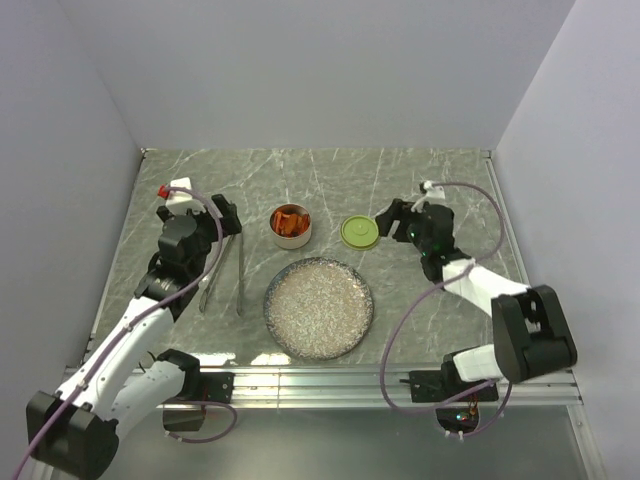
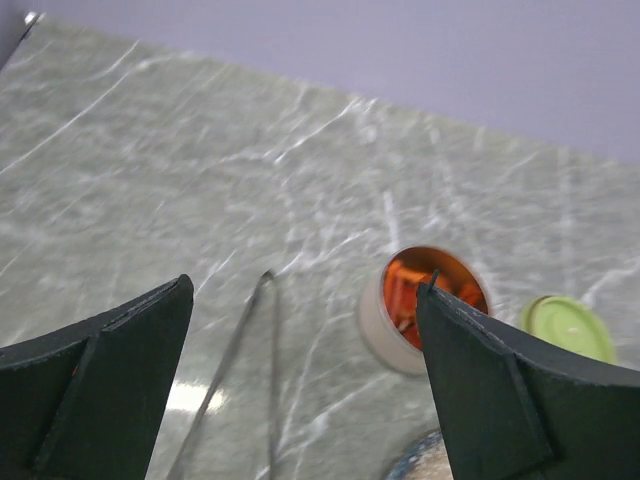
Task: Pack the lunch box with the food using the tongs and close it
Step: Pick up the lid of the lunch box with the right arm
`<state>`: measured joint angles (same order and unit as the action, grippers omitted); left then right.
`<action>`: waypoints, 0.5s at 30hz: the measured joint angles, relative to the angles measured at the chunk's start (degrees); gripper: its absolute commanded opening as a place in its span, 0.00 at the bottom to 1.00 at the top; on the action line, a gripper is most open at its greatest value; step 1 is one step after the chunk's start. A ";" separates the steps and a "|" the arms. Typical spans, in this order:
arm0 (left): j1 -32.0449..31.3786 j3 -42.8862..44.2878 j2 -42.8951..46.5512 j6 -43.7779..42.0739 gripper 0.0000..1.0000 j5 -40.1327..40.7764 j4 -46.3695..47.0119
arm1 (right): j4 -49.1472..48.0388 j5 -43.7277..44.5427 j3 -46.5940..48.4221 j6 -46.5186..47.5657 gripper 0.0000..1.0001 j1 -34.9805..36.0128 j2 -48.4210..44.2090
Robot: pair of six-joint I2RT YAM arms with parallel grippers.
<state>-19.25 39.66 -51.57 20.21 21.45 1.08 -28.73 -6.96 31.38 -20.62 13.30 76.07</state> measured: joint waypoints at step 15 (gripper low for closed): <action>-0.35 -2.14 3.96 0.55 0.99 -9.29 5.09 | 26.01 10.03 22.99 0.52 0.55 3.45 21.94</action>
<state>-19.59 37.52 -47.62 20.75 12.16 6.17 -2.72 3.07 54.37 -20.10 16.75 98.02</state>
